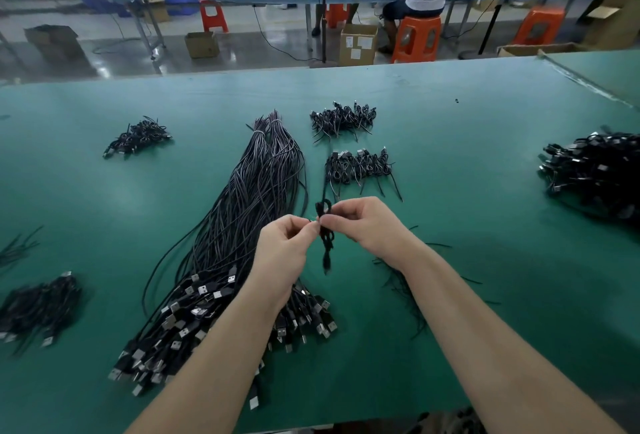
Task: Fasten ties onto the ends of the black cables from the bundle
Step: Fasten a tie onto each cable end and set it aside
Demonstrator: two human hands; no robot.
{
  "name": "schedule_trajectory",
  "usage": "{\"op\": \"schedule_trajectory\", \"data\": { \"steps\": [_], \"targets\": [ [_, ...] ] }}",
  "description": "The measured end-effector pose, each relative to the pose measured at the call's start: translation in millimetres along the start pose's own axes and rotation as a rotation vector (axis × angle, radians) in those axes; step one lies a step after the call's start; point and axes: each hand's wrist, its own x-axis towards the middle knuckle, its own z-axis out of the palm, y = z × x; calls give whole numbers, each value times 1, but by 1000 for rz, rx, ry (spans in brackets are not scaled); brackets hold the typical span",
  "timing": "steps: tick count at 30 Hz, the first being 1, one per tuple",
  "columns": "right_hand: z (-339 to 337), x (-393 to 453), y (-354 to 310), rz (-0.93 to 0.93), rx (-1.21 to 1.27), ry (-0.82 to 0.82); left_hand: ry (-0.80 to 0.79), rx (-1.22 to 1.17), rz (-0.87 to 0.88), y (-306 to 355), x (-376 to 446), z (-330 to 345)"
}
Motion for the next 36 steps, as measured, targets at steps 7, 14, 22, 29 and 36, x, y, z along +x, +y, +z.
{"op": "schedule_trajectory", "data": {
  "steps": [7, 14, 22, 29, 36],
  "targets": [
    [-4, -1, 0, 198, 209, -111, 66, 875, 1006, -3, -7, 0],
    [-6, -6, 9, 89, 427, -129, 83, 240, 183, -1, 4, 3],
    [1, -4, 12, 40, 150, 38, 24, 41, 9, -3, 5, 5],
    [-2, -5, 9, 217, 204, -100, -12, 713, 691, -4, -3, -1],
    [-1, -4, 12, 278, 283, -125, 23, 871, 903, -18, 2, -5]
  ]
}}
